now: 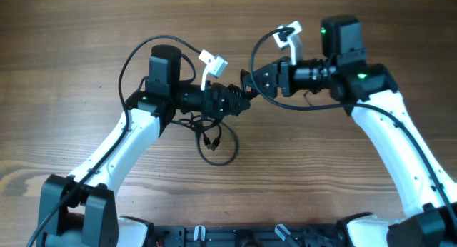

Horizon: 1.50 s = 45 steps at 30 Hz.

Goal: Untangle cables

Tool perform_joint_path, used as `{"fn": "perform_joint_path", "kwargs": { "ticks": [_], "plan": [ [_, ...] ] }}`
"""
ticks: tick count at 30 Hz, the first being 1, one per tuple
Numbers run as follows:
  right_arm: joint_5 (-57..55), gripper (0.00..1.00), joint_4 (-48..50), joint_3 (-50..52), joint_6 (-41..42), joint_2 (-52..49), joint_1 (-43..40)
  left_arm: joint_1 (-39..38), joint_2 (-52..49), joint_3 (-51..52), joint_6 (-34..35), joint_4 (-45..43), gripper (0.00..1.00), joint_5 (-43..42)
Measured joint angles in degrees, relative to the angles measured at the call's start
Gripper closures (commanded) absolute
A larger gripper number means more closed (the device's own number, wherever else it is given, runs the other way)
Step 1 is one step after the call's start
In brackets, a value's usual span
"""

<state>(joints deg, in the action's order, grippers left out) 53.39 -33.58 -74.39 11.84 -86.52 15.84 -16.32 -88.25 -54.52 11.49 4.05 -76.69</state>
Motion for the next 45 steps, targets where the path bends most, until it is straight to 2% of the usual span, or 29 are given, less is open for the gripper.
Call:
{"fn": "perform_joint_path", "kwargs": {
  "ticks": [5,14,16,17,20,22,26,29,32,34,38,41,45],
  "plan": [
    [-0.5,0.5,2.73,0.0,5.57,-5.68,1.81,0.0,-0.04,0.0,0.02,-0.22,0.96,-1.03],
    [0.09,0.78,5.35,0.0,10.71,-6.21,4.85,0.22,-0.07,0.02,0.02,0.2,0.96,-1.11],
    [0.04,0.93,4.85,-0.07,11.1,-6.21,4.87,0.22,-0.26,0.04,0.04,0.28,0.96,-1.01],
    [-0.07,0.96,4.72,-0.13,11.32,-6.21,4.85,0.22,-0.46,0.04,0.04,0.33,0.96,-0.81],
    [-0.02,0.96,3.82,-0.15,11.5,-6.25,3.3,0.22,-0.68,0.04,0.0,0.33,0.96,1.03],
    [2.82,0.96,3.37,-0.04,10.91,-6.34,0.33,0.2,-0.68,-0.26,-0.15,3.58,0.96,4.61],
    [13.2,0.96,2.05,0.98,10.4,-7.41,-10.86,-0.09,-0.2,-2.12,-0.57,12.26,0.96,16.13],
    [18.23,0.96,1.46,1.22,10.43,-7.41,-17.92,-0.61,-0.17,-2.64,-0.44,13.77,0.96,21.73],
    [19.69,0.96,0.35,1.31,10.4,-7.41,-20.28,-1.16,0.04,-2.99,-0.42,14.14,0.96,24.72],
    [19.37,0.96,-2.34,1.31,9.4,-7.41,-20.44,-1.2,0.07,-2.97,-0.42,14.67,0.96,26.14],
    [10.21,0.96,-10.4,1.29,6.25,-7.41,-20.37,-1.27,0.07,-2.82,-0.46,17.31,0.96,31.3],
    [4.81,0.96,-11.21,1.31,4.96,-7.41,-20.39,-1.44,0.07,-3.04,-0.42,22.16,0.96,38.05],
    [2.97,0.96,-9.09,1.97,6.38,-7.43,-21.38,-1.75,0.24,-3.43,0.74,28.5,0.96,48.41]
  ]
}}
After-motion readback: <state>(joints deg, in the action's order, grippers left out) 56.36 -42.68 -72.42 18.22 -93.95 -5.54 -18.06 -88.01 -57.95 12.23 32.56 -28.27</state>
